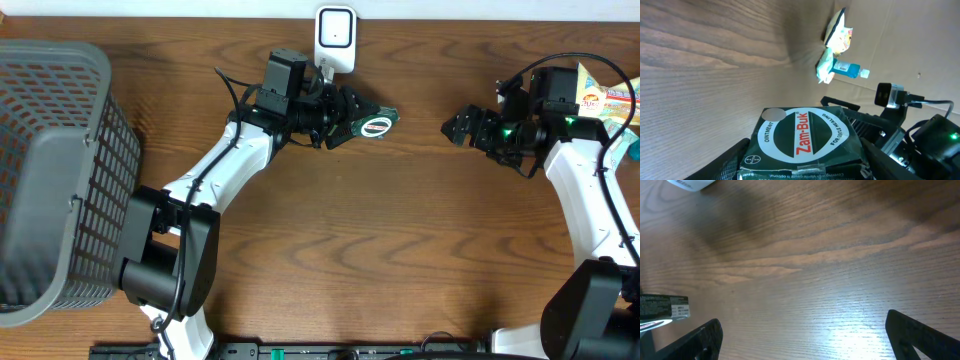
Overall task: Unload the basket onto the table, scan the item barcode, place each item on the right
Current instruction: 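Lift the tin with the left gripper up toward the scanner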
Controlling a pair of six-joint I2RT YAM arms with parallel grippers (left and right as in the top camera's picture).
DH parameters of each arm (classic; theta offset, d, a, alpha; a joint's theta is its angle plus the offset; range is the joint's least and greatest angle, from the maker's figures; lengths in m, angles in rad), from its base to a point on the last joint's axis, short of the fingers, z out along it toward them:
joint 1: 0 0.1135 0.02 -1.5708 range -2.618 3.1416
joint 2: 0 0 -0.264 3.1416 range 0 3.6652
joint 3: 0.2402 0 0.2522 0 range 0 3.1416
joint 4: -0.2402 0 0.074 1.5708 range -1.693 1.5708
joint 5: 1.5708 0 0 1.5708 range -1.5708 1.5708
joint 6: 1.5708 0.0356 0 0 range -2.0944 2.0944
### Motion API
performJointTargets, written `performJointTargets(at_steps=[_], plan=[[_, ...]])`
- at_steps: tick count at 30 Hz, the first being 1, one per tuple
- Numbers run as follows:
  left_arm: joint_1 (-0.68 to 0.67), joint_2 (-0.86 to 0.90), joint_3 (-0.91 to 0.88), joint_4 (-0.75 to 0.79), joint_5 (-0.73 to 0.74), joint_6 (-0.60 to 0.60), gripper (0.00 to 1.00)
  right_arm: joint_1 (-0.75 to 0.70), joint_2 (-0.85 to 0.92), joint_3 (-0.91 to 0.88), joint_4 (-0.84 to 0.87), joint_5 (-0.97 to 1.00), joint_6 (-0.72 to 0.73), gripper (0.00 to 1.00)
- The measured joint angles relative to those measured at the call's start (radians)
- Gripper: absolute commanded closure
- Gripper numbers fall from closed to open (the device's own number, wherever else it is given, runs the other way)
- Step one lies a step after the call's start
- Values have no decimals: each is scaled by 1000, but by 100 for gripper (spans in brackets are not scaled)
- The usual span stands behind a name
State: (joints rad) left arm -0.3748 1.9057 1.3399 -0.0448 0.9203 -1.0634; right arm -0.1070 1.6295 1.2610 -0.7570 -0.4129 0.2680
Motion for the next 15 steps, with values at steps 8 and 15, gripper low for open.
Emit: performJointTargets(at_steps=[8, 15], plan=[[0, 0, 0, 0, 2, 24, 41, 0, 0, 0, 6, -1, 0, 1], [-2, 0, 0, -13, -70, 172, 44, 0, 0, 0, 9, -3, 0, 1]])
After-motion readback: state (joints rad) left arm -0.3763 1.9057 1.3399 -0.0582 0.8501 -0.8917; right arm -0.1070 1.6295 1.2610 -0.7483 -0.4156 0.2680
